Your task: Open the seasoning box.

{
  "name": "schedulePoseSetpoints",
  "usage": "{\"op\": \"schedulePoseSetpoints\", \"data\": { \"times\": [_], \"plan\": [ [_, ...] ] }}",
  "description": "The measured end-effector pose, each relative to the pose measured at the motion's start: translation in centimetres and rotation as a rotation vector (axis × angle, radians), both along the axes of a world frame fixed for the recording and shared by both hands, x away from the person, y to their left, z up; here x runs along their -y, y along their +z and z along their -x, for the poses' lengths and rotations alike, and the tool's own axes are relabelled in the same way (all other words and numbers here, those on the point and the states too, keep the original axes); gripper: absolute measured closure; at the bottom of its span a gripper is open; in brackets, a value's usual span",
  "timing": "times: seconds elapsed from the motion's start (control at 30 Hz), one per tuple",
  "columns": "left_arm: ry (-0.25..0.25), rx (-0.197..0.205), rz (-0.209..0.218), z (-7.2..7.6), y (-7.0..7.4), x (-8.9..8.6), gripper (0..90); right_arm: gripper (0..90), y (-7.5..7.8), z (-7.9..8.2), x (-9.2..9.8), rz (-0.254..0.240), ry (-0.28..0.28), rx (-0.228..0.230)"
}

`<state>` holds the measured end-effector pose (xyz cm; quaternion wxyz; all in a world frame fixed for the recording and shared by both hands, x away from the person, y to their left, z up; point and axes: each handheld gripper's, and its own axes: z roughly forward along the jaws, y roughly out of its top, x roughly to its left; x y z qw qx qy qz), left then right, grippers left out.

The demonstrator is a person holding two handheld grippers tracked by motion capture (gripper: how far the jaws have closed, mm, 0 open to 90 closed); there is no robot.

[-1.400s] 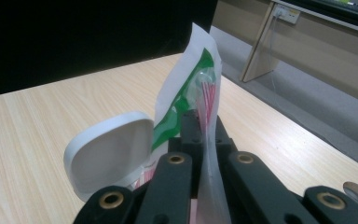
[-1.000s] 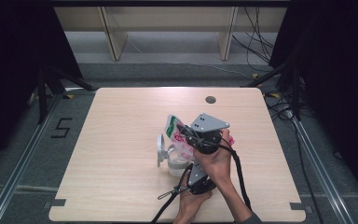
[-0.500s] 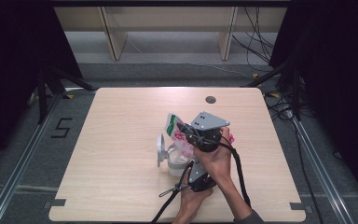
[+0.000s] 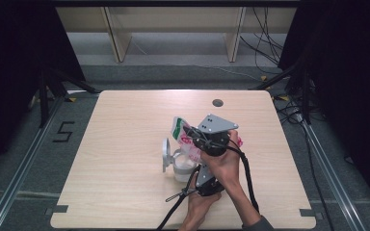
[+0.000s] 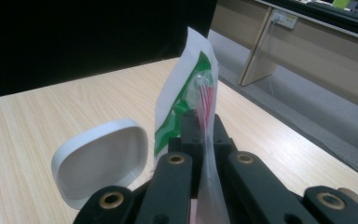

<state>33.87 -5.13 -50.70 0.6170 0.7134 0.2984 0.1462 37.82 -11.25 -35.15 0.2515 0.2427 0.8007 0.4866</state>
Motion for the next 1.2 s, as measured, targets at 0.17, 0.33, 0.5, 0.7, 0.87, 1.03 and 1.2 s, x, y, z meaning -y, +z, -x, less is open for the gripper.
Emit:
{"op": "schedulePoseSetpoints", "data": {
  "times": [0.17, 0.33, 0.5, 0.7, 0.87, 1.03, 1.2],
  "plan": [
    [-0.001, 0.005, 0.007, -0.01, -0.05, -0.03, 75.0, 90.0, -0.11, 0.07, -0.20, -0.014, -0.006, 0.011],
    [-0.004, 0.011, 0.015, -0.05, -0.09, -0.07, 75.0, 90.0, 0.01, 0.02, -0.20, 0.013, 0.013, 0.030],
    [0.040, -0.019, 0.074, 0.28, 0.04, 0.41, 75.0, 90.0, -0.07, 0.21, -0.47, 0.003, 0.005, 0.018],
    [0.057, -0.024, 0.108, 0.29, -0.04, 0.64, 75.0, 90.0, -0.13, 0.33, -0.66, 0.019, 0.017, 0.005],
    [0.055, -0.025, 0.121, 0.25, -0.13, 0.70, 74.9, 90.0, -0.29, 0.26, -0.82, 0.033, 0.015, 0.023],
    [0.044, -0.025, 0.075, 0.35, 0.00, 0.49, 74.9, 89.9, -0.28, 0.29, -0.78, 0.022, 0.017, -0.004],
    [0.017, -0.013, 0.092, 0.14, -0.17, 0.59, 74.9, 90.0, -0.40, 0.19, -0.91, 0.040, 0.016, 0.024]
  ]
}}
